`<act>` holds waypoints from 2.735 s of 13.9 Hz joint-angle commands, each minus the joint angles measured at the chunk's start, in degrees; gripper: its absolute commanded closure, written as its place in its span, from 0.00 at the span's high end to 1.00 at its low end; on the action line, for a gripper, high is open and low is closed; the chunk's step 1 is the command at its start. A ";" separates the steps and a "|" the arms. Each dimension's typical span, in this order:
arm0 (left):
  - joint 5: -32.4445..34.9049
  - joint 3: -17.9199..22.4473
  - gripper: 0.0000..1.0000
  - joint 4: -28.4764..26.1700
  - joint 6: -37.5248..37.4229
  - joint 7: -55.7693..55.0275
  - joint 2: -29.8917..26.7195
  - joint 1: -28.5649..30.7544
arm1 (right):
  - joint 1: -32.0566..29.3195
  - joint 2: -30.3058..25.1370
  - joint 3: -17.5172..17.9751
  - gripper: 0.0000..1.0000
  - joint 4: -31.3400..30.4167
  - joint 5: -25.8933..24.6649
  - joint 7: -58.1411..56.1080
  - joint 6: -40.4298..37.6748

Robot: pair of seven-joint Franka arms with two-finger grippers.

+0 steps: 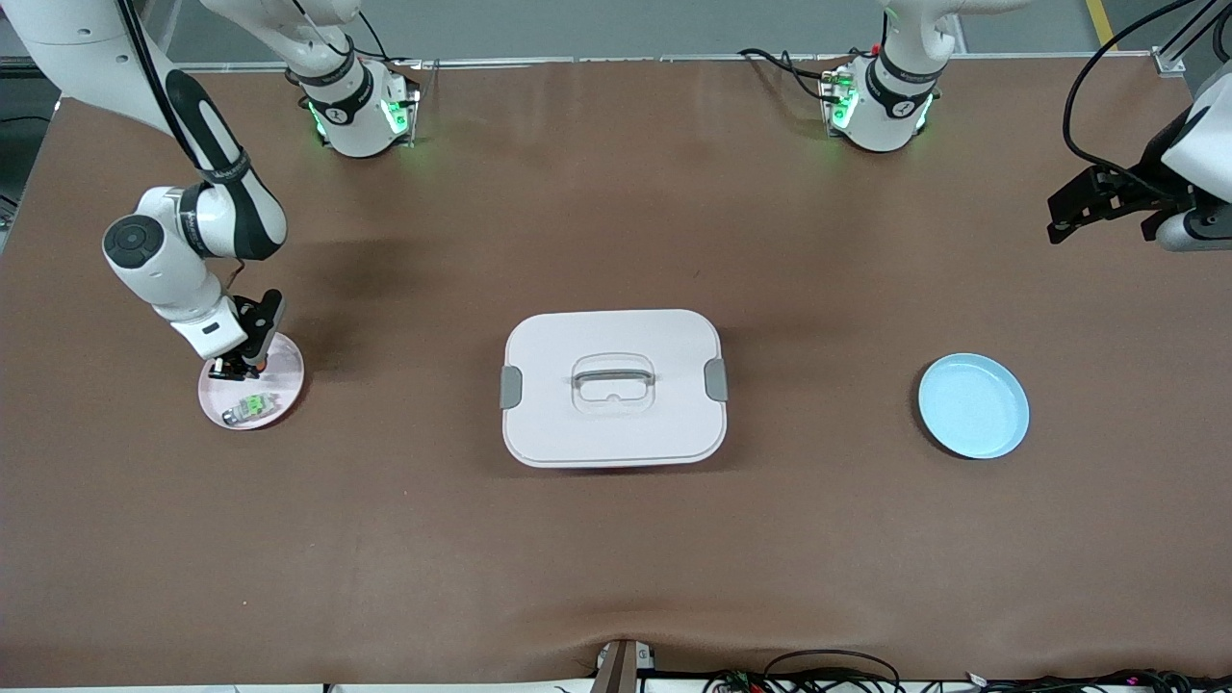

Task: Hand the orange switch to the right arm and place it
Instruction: 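Carry the orange switch with the right gripper to the white plate, then lower the switch onto the white plate and open the right gripper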

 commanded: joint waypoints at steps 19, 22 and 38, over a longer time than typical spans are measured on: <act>-0.53 -0.82 1.00 -1.16 1.72 1.29 -0.35 1.13 | -2.24 -0.47 0.76 1.00 -1.60 -1.13 -0.42 1.01; -0.53 -0.82 1.00 -1.16 1.63 1.29 -0.35 1.13 | -2.24 -1.00 0.76 1.00 -1.52 -1.13 -0.07 1.10; -0.97 -0.82 1.00 -1.15 1.63 1.38 -0.70 1.21 | -1.97 -6.19 1.11 1.00 -0.90 -1.13 47.51 0.39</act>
